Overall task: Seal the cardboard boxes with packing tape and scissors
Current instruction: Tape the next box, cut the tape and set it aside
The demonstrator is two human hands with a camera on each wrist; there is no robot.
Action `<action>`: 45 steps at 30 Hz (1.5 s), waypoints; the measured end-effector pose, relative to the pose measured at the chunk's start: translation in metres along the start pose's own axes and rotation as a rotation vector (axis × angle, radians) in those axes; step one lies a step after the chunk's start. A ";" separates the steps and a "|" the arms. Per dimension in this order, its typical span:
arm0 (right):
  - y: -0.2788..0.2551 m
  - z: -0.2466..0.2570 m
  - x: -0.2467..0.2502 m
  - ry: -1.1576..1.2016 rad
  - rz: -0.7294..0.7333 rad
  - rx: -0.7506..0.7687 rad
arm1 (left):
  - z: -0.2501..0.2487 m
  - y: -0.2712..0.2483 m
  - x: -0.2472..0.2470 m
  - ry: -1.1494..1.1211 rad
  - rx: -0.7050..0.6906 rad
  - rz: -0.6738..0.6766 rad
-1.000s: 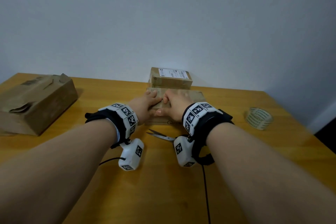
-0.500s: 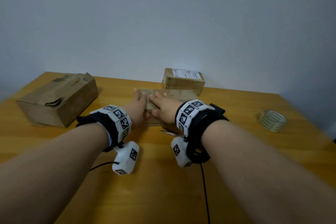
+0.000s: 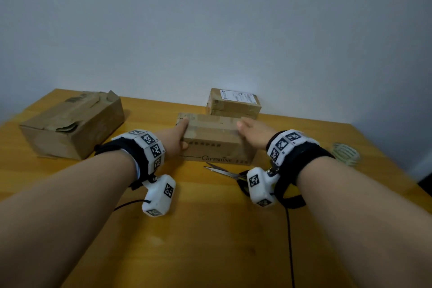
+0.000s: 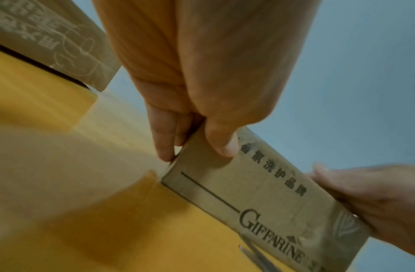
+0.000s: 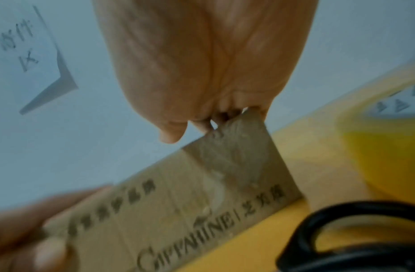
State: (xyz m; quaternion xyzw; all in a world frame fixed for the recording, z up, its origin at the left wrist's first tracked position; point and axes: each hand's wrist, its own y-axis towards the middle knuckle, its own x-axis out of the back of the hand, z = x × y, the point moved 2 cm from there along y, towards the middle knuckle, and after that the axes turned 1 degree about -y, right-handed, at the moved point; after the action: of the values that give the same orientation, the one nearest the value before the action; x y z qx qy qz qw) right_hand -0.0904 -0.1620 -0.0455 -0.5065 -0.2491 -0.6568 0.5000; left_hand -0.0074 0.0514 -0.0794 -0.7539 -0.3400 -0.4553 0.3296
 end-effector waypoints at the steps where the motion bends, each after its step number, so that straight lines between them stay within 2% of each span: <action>1: -0.003 -0.004 0.009 0.095 -0.064 -0.026 | 0.002 0.003 0.002 -0.014 -0.002 0.000; 3: -0.005 -0.019 0.026 0.155 -0.174 -0.107 | 0.005 0.007 0.004 -0.041 -0.009 -0.007; 4: -0.005 -0.029 0.031 0.147 -0.181 -0.154 | 0.005 0.007 0.004 -0.054 -0.009 -0.015; 7: -0.018 -0.057 0.036 0.112 -0.084 -0.260 | -0.001 0.006 0.002 -0.045 0.053 -0.109; 9: -0.038 -0.067 0.039 -0.015 -0.030 -0.259 | -0.011 0.002 0.003 -0.037 0.112 -0.206; 11: -0.059 -0.075 0.039 -0.091 0.020 -0.251 | -0.024 -0.004 0.007 -0.035 0.098 -0.254; 17: -0.090 -0.096 0.019 -0.333 0.187 -0.208 | -0.059 -0.027 0.007 -0.210 -0.024 -0.251; 20: -0.091 -0.095 0.013 -0.454 0.205 -0.210 | -0.075 -0.043 0.000 -0.229 -0.080 -0.247; 22: -0.094 -0.095 0.012 -0.449 0.209 -0.232 | -0.083 -0.052 -0.005 -0.289 -0.105 -0.206; 25: -0.094 -0.106 0.012 -0.326 0.157 -0.191 | -0.090 -0.059 -0.007 -0.351 -0.122 -0.168; 29: -0.098 -0.106 0.026 0.104 0.026 -0.122 | -0.093 -0.063 0.000 -0.416 -0.133 -0.176; 33: -0.101 -0.094 0.051 0.510 -0.136 -0.117 | -0.100 -0.065 0.012 -0.507 -0.166 -0.183; 35: -0.101 -0.088 0.057 0.662 -0.156 -0.074 | -0.104 -0.067 0.018 -0.585 -0.173 -0.156; 41: -0.114 -0.034 0.064 0.763 -0.093 0.127 | -0.110 -0.077 0.022 -0.861 -0.197 0.066; 43: -0.113 -0.022 0.061 0.758 -0.074 0.158 | -0.110 -0.083 0.023 -0.976 -0.232 0.157; 45: -0.113 -0.013 0.058 0.760 -0.059 0.169 | -0.108 -0.089 0.025 -1.022 -0.244 0.182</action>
State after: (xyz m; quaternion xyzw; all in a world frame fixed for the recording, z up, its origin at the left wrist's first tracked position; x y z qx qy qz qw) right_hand -0.1980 -0.1533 0.0235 -0.1767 -0.1140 -0.7889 0.5775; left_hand -0.1208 0.0188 -0.0004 -0.9389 -0.3349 -0.0359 0.0702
